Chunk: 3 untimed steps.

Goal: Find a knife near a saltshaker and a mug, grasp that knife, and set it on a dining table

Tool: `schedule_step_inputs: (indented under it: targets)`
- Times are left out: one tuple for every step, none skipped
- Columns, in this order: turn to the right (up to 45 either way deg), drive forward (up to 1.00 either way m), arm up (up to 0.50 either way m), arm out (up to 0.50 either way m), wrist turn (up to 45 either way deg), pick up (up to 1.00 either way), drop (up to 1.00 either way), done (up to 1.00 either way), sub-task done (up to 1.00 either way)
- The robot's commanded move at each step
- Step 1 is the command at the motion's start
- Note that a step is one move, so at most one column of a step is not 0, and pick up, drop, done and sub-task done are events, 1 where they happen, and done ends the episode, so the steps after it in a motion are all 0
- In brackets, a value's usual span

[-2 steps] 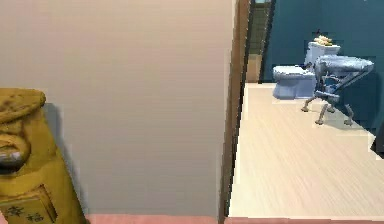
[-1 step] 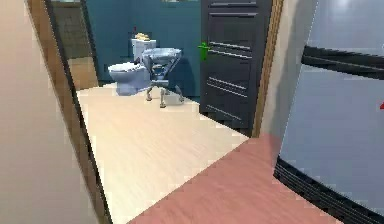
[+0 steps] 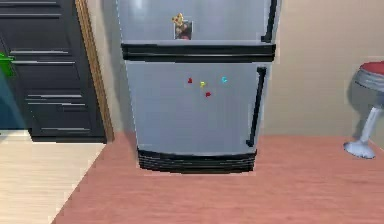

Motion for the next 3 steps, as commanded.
schedule_step_inputs:
  targets:
    - [33.0,0.00,0.00,0.00,0.0,0.00,0.00,0.00,0.00]
    - [0.0,0.45,0.00,0.00,0.0,0.00,0.00,0.00,0.00]
    - [45.0,0.00,0.00,0.00,0.0,0.00,0.00,0.00,0.00]
